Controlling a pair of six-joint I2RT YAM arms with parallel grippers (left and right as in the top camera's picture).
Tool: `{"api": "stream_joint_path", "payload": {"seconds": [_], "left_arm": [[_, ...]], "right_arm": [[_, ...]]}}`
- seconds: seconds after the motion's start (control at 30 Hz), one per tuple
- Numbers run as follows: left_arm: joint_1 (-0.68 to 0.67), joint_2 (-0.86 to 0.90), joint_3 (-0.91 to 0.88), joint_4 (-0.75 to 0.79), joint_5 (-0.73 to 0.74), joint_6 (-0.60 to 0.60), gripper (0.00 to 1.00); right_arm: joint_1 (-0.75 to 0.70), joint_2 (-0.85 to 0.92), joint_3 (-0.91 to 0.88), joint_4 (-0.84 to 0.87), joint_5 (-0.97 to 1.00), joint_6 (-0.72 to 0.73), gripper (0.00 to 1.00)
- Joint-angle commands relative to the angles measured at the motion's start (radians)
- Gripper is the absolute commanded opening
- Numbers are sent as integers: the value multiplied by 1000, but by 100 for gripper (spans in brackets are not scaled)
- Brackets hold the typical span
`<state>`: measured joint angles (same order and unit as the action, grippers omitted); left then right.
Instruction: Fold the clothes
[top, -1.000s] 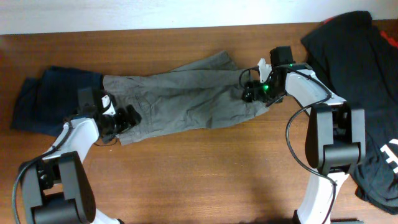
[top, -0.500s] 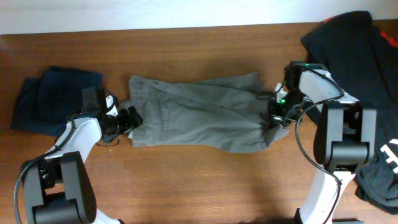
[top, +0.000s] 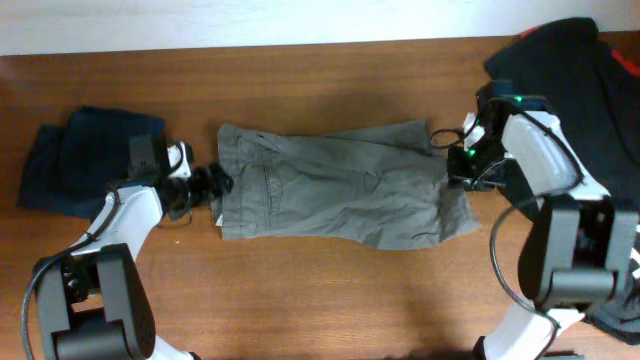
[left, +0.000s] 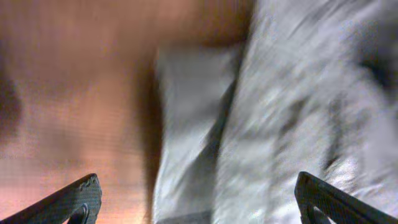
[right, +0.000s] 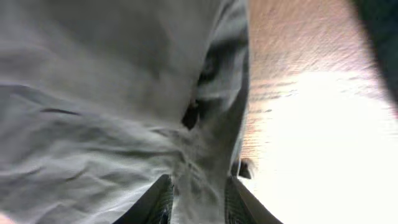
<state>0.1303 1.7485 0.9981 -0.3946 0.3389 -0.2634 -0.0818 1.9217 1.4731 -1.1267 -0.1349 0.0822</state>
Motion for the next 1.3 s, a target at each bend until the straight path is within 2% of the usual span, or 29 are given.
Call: {"api": "stream_joint_path", "payload": {"seconds": [0.0,0.13,0.33,0.43,0.47,0.53,0.57,0.83,1.03,1.17,1.2,1.23,1.27], "left_arm": [[-2,0,68,91,40,27,99],[-25,3,68,240,39,27,99],[-67,76,68,385,40,26,98],[-67,138,70,448,78,27,89],[-67,153,71,462,101,27,89],[-67,177,71,468,110,45,78],[-67,183,71,470,110,80,76],[-84,195,71,515,110,203,77],[-108,260,71,591,117,212,77],[-108,256,72,696,160,212,62],[-108,256,73,698,170,212,53],[-108,252,74,690,187,212,31],[-108,251,74,682,206,212,24]], "right_arm": [[1,-53,-2,34,16,5,37],[3,-53,-2,42,12,4,38],[4,-53,-2,31,12,4,38],[4,-53,-2,24,12,4,38],[4,-53,-2,23,12,4,38],[3,-53,-2,23,12,4,38],[3,-53,-2,23,12,4,38],[3,-53,-2,24,12,5,38],[3,-53,-2,23,12,4,38],[3,-53,-2,29,12,4,38],[3,-53,-2,32,12,4,38],[3,-53,-2,38,12,4,38],[3,-53,-2,43,12,4,38]]}}
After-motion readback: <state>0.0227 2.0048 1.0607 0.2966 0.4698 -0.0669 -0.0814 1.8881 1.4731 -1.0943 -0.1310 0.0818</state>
